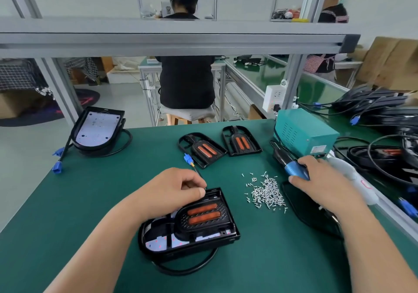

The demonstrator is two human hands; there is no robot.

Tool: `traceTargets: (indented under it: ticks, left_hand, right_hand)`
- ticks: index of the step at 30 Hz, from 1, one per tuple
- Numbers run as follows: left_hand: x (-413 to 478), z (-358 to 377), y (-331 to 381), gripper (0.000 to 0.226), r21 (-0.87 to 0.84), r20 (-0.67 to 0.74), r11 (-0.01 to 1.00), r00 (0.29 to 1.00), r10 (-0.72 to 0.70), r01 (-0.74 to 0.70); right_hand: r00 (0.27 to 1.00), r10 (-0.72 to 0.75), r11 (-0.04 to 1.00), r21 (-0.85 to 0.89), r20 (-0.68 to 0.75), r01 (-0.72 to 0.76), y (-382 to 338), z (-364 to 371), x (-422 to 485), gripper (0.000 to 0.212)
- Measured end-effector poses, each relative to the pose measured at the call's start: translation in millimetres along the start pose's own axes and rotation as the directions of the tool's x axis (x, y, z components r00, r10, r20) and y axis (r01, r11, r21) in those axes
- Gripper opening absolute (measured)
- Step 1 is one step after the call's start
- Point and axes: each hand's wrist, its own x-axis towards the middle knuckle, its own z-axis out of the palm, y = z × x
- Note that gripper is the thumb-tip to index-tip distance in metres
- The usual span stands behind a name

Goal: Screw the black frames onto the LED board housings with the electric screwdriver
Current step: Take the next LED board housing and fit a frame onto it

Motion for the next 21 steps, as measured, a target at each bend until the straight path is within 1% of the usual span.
traceTargets:
  ticks: [2,4,6,8,11,14,18,21]
  left_hand:
    - [2.6,1.8,4.9,0.008,0.056,-0.028,0.998,1.0,-0.007,0.009]
    - [7.2,4.6,15.3,0.01,0.116,-0.054,0.993,0.999,-0.002,0.009]
    - [13.6,7.9,29.1,0.013,0.208,-0.068,0.978,0.997,0.03,-0.015]
    - [21.6,11.8,45.2,0.015,0.302,-0.048,0.952,0.996,0.075,-0.057]
    - [39.0,21.7,69.4,0.023,0.429,0.053,0.894,0.992,0.118,-0.129]
    - [61.1,39.2,92.4,0.04,0.539,0.179,0.819,0.977,0.117,-0.197]
    - [89.4,71.1,112.2,0.067,0.621,0.334,0.735,0.94,0.066,-0.272]
    - [105.4,92.0,119.3,0.083,0.631,0.385,0.731,0.923,-0.004,-0.26]
  right_hand:
    - [1.0,0.011,1.0,0.006,0.005,-0.011,2.1,-0.4,-0.4,0.051]
    - [1.0,0.024,1.0,-0.005,0.017,-0.024,3.6,0.2,-0.4,0.056]
    - [0.999,0.032,0.999,-0.03,0.022,-0.032,3.7,1.5,1.0,0.063]
    - [0.999,0.033,0.998,-0.06,0.012,-0.032,3.8,2.7,2.6,0.065]
    - [1.0,0.009,0.994,-0.105,-0.019,-0.011,4.9,4.1,4.1,0.049]
    - [0.998,-0.009,0.996,-0.089,-0.063,0.004,7.8,6.2,5.3,0.028]
    - [0.994,0.002,1.0,0.015,-0.111,0.0,12.4,8.9,4.6,0.026]
    - [0.992,0.029,0.996,0.082,-0.121,-0.019,13.7,9.4,5.3,0.022]
